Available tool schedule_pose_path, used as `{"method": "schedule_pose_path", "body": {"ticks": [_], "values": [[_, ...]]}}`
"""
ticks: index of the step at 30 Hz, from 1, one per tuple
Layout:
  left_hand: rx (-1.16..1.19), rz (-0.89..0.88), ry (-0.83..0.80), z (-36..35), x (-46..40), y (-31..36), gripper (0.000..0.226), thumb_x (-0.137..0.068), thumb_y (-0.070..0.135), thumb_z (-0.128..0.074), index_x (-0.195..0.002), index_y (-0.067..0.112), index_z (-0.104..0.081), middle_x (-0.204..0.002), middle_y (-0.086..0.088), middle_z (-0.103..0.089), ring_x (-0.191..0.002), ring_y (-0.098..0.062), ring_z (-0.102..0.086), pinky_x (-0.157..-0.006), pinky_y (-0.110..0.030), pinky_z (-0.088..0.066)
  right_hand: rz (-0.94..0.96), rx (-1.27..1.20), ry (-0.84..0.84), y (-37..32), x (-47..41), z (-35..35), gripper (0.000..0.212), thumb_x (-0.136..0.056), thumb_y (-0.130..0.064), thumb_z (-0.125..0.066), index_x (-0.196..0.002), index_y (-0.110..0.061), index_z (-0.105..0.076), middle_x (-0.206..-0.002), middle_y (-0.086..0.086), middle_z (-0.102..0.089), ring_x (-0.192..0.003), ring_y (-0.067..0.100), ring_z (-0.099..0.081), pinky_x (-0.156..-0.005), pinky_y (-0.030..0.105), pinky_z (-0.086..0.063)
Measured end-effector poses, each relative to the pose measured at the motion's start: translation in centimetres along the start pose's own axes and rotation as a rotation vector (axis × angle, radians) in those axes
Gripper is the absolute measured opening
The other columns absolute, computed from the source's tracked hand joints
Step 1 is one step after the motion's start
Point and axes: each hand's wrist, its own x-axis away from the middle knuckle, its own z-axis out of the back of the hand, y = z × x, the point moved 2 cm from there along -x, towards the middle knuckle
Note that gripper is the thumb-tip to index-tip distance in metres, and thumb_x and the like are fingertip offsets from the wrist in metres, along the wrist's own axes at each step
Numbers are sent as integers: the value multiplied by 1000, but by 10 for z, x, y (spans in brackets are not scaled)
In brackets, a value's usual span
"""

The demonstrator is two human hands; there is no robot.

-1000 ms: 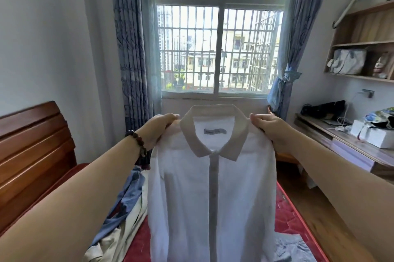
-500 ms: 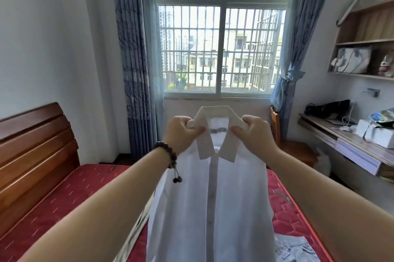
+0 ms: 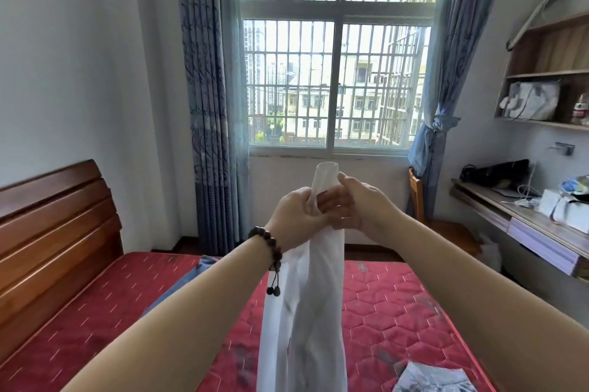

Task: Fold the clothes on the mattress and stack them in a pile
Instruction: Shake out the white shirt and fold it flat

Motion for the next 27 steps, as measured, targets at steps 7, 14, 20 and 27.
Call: {"method": "schedule_pose_path", "body": {"ticks": [7, 14, 20, 27], "values": [[-15, -16, -97, 15, 4, 2, 15, -88, 6, -62, -93, -8, -60, -77, -9, -54, -66, -16, -49, -61, -28, -43, 497, 991, 158, -53, 12, 39, 25, -81, -33, -75, -103, -26, -66, -109, -8, -58, -105, 15, -54, -95, 32, -43], [-35, -138, -190, 8, 5, 14, 14, -84, 8, -71, -88, -4, -66, -73, -6, -54, -65, -10, -45, -62, -21, -41, 297, 1308, -201, -66, -8, 23, 15, -77, -38, -77, -88, -30, -70, -86, -8, -66, -80, 5, -57, -72, 24, -45], [-152, -229, 182, 19, 19, -5, 23, -82, 19, -73, -92, 21, -52, -77, 4, -61, -65, -8, -52, -65, -24, -49, 355, 1234, -116, -66, -9, 26, 17, -79, -33, -74, -66, -28, -63, -62, -6, -59, -58, 3, -48, -60, 25, -41], [-409, -266, 221, 12, 43, -27, 23, -87, -1, -54, -88, 10, -75, -90, -3, -65, -75, -24, -62, -74, -35, -50, 418, 1291, -7, -68, -7, 19, 12, -81, -30, -72, -75, -22, -66, -71, -11, -54, -71, 8, -51, -65, 24, -43]]}}
